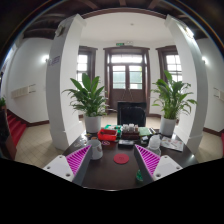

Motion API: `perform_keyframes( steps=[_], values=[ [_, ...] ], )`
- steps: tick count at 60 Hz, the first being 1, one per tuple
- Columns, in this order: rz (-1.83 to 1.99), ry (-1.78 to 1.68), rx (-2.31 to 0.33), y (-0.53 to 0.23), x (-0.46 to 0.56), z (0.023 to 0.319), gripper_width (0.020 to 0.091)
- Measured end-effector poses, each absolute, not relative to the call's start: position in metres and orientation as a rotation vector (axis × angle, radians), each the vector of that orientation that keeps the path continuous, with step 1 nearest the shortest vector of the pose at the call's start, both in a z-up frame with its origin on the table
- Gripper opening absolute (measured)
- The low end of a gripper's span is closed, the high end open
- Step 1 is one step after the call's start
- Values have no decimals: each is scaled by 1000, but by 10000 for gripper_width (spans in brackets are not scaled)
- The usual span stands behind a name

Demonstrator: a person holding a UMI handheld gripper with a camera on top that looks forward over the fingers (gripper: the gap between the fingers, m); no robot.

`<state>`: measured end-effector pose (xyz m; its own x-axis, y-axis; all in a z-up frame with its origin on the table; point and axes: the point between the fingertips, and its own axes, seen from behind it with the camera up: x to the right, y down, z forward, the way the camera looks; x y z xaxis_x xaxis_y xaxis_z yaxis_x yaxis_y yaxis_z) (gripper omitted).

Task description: Pour water

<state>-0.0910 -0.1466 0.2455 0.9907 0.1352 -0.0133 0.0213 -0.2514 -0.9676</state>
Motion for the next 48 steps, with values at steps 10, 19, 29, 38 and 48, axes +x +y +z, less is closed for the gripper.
perform_keyframes(
  steps=[10,19,29,38,48],
  values=[
    [33,-111,-1800,-154,-51,187,851],
    [-54,31,-1791,-150,15,145,851],
    [-40,84,-1772,-103,43,119,857],
    [-43,109,-1729,-57,52,112,854],
    [-34,109,-1732,-25,52,102,709]
  ],
)
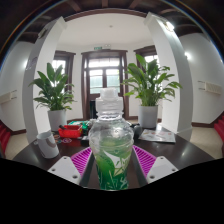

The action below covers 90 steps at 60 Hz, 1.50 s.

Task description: Pour water

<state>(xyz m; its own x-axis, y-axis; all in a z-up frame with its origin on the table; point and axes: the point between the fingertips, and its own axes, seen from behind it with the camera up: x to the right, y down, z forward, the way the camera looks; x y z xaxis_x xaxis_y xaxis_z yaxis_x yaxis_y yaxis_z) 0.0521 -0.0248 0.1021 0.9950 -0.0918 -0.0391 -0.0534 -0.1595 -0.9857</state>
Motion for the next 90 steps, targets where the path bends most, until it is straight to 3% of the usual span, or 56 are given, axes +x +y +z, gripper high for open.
perform_keyframes(
  steps=[5,10,21,36,50,69,90],
  values=[
    [-29,85,-1700,-17,50,106,584],
    [-51,76,-1682,-15,51,105,555],
    [-98,86,-1652,-16,56,108,357],
    [-189,-26,-1704,-10,47,107,357],
    [-565,-484,-1744,43,30,125,357],
    [-1147,-1193,-1400,118,-43,156,353],
    [-1619,-1621,-855,150,-107,177,360]
  ],
)
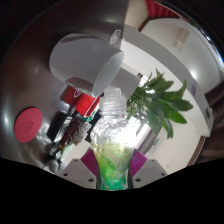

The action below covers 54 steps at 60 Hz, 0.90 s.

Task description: Pour water

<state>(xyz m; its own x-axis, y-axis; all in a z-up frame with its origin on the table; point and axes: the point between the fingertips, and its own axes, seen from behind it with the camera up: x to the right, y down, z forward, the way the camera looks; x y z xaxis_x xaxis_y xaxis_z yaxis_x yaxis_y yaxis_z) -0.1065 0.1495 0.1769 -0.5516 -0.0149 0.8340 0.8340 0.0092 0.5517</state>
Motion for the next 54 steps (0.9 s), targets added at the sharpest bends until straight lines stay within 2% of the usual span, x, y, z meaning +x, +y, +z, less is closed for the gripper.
perform_keyframes(
  steps=[10,21,29,33,35,39,49,54],
  values=[
    [-1714,-1701,-652,150,-133,185,361],
    [-1676,-1671,-705,148,-134,184,357],
    [-1428,-1469,-997,145,-114,188,359],
    [-1169,-1293,-1264,142,-98,180,360],
    [-1036,-1180,-1386,138,-93,175,387],
    [-744,-997,-1572,133,-94,161,382],
    [-244,-603,-1723,124,-89,162,381],
    [-53,-449,-1759,122,-92,148,381]
  ],
)
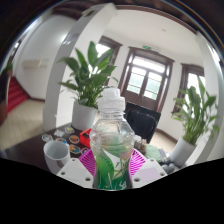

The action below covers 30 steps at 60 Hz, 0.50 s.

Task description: Pour water

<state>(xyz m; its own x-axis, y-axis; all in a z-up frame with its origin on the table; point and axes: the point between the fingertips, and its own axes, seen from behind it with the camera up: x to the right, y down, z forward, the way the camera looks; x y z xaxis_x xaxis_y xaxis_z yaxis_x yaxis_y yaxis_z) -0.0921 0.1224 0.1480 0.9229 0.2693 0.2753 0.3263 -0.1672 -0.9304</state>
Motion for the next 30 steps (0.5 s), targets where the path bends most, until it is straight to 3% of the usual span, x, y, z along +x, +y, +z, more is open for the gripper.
perform_keyframes(
  steps=[10,23,30],
  values=[
    [184,-261,-1751,118,-83,138,381],
    [174,-223,-1731,122,-87,102,403],
    [170,-211,-1680,124,-84,104,386]
  ],
)
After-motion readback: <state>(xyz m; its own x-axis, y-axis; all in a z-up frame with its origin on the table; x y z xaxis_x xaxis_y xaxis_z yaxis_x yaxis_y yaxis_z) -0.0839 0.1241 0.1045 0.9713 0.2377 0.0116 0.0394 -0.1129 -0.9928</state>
